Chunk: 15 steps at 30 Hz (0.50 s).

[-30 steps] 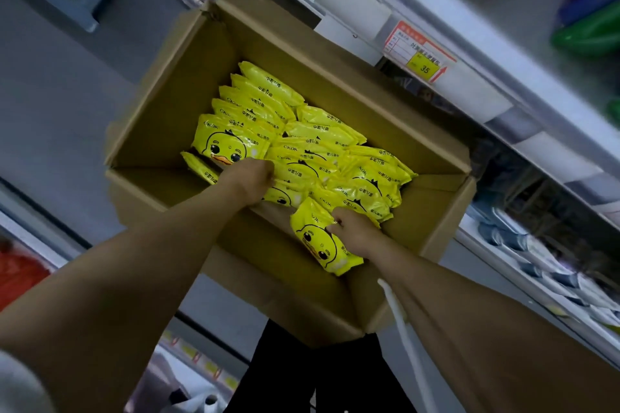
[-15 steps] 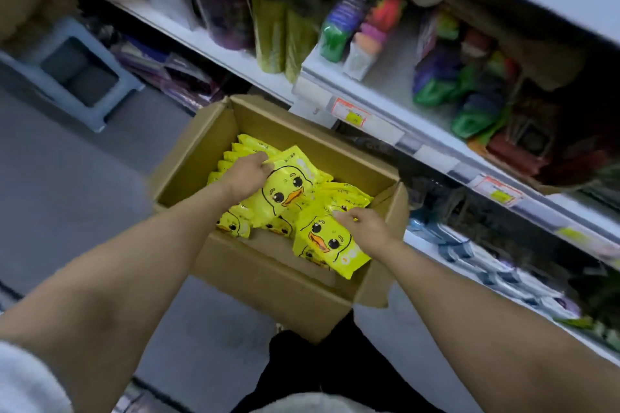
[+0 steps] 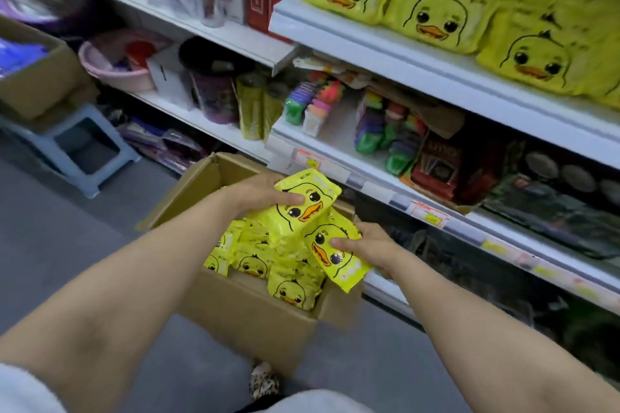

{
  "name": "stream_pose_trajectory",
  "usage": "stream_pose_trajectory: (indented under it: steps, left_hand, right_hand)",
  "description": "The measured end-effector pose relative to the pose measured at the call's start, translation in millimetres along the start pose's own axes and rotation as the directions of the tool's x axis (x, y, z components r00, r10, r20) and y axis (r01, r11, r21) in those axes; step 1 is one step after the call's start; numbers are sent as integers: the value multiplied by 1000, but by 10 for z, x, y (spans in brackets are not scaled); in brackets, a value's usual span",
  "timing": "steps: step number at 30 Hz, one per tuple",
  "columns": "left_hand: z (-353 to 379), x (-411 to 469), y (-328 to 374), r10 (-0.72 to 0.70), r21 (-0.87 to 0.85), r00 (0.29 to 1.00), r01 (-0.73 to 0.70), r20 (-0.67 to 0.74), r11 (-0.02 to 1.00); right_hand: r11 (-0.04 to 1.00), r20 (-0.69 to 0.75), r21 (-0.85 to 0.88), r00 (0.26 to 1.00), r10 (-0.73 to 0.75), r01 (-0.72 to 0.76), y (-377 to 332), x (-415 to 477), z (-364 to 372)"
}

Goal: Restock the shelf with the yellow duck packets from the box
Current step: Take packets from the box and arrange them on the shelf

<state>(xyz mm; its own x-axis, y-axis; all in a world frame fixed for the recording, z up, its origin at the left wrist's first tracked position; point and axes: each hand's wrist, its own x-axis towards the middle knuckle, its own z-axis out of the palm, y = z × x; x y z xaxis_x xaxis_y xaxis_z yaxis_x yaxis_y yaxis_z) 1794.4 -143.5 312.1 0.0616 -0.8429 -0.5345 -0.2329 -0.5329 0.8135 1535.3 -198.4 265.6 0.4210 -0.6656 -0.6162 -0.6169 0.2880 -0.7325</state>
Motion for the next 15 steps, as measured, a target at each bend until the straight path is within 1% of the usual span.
stream_pose_trajectory:
  steps: [3, 6, 10, 13, 15]
  left_hand:
    - [228, -145, 350, 27, -8, 998, -27, 61, 1000]
    - [579, -278, 742, 73, 60, 997, -75, 37, 995]
    - [1246, -434, 1374, 135, 135, 991, -134, 7, 982]
    - [1792, -532, 1909, 180, 150, 983, -183, 37, 972]
    - [2142, -563, 2264, 213, 146, 975, -221, 70, 964]
  right_hand:
    - [999, 19, 43, 999, -29, 28, 60, -232, -287]
    - [997, -7, 45, 998, -70, 70, 172, -518, -661]
    - [991, -73, 69, 991, -113, 118, 405, -1007, -1319]
    - [985, -103, 26, 981, -165, 169, 557, -1402, -1869]
    - [981, -131, 44, 974, -183, 190, 656, -1662, -2227]
